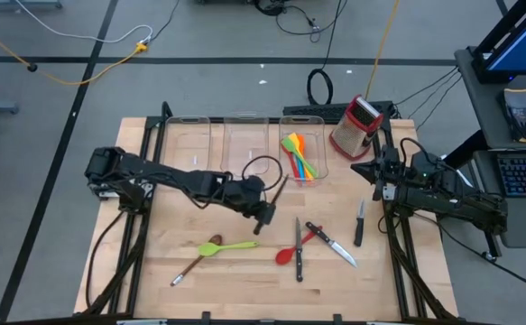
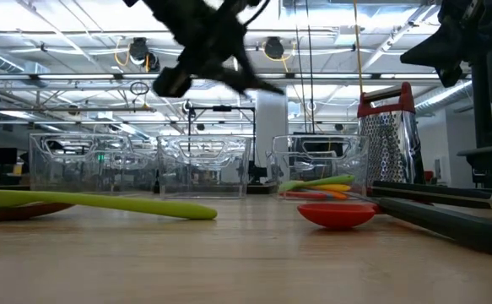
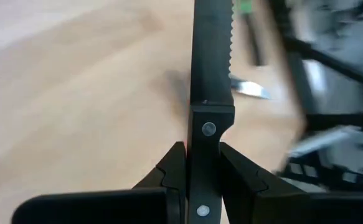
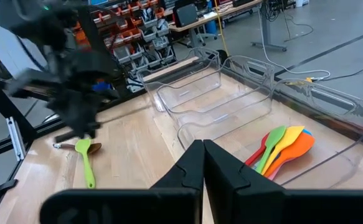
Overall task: Pick & Place Kitchen Items
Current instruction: Put the black knife into the left transparent bin
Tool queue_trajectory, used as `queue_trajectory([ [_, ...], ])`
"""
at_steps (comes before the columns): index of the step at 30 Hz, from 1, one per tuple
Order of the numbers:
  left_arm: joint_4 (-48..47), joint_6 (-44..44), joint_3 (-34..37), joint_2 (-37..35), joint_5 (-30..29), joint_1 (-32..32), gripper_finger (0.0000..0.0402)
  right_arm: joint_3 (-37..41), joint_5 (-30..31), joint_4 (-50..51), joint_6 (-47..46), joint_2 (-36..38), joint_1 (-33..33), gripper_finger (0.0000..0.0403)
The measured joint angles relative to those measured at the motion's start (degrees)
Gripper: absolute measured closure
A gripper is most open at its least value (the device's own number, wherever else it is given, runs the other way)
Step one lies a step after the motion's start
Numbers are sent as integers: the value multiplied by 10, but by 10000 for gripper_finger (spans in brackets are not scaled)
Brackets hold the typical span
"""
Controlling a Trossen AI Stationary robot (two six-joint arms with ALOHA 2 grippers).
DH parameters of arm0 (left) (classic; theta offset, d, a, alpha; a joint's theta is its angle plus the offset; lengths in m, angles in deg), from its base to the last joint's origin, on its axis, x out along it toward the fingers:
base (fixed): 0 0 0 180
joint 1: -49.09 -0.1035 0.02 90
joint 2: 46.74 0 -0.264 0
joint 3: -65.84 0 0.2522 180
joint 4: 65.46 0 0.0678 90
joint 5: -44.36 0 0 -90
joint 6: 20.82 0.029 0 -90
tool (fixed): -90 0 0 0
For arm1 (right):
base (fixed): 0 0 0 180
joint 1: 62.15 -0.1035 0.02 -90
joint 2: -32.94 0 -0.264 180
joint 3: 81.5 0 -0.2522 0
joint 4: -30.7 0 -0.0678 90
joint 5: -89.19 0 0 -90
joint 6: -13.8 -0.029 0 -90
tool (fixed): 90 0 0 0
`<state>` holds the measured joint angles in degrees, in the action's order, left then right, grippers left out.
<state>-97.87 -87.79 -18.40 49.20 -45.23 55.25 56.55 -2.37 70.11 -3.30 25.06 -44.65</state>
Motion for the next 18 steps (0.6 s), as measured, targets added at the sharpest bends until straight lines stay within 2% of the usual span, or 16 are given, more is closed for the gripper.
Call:
queue_trajectory([
  [6, -126, -13, 0, -44, -44, -32, 347, 0, 0, 0, 0, 0, 0, 403],
  [11, -207, -5, 0, -108, -111, -64, 349, 0, 5, 0, 0, 0, 0, 403],
  [18, -349, -6, 0, -172, -173, -131, 346, 0, 20, 0, 2, 0, 0, 403],
])
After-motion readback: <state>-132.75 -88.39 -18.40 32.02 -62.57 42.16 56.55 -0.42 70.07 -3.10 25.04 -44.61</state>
